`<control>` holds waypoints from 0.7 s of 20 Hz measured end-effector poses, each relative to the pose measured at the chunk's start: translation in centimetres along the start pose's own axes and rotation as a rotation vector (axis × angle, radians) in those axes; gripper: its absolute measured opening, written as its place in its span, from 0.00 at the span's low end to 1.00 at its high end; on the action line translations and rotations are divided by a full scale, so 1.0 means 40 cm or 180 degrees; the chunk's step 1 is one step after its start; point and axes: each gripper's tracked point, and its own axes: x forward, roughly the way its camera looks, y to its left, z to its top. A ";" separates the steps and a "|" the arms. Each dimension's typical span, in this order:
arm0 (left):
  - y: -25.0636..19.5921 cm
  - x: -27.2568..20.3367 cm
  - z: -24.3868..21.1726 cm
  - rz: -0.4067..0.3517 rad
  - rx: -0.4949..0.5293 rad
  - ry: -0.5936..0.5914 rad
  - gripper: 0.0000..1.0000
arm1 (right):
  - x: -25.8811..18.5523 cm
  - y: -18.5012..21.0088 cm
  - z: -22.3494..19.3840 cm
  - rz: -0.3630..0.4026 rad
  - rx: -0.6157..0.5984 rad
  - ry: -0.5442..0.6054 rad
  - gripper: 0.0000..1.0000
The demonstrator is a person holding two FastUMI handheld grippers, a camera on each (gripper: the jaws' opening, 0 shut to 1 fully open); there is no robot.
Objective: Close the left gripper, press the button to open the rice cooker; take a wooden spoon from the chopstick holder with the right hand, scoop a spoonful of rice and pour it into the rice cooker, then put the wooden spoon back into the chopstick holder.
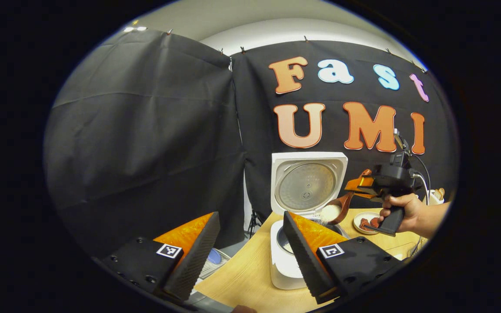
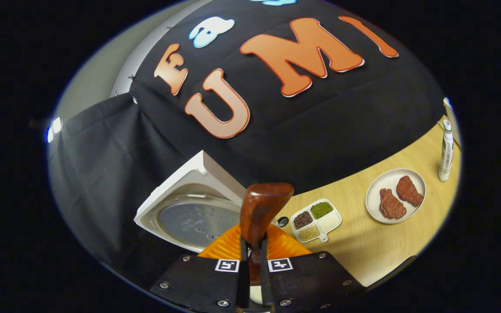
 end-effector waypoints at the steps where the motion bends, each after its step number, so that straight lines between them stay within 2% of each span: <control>1: 0.001 0.000 0.000 0.0002 0.0003 -0.0005 0.99 | 0.002 0.005 -0.004 -0.0013 -0.0162 0.0004 0.10; 4: 0.000 0.001 -0.002 0.0007 -0.0002 -0.0005 0.99 | 0.012 0.024 -0.011 0.0005 -0.0573 -0.0025 0.10; 8: 0.002 0.002 0.000 0.0029 0.0000 0.0005 0.99 | 0.015 0.056 -0.003 0.0101 -0.0802 -0.0058 0.10; 14: 0.002 0.001 0.012 0.0025 0.0071 -0.0059 0.99 | -0.014 0.106 0.022 0.0281 -0.1651 -0.0216 0.10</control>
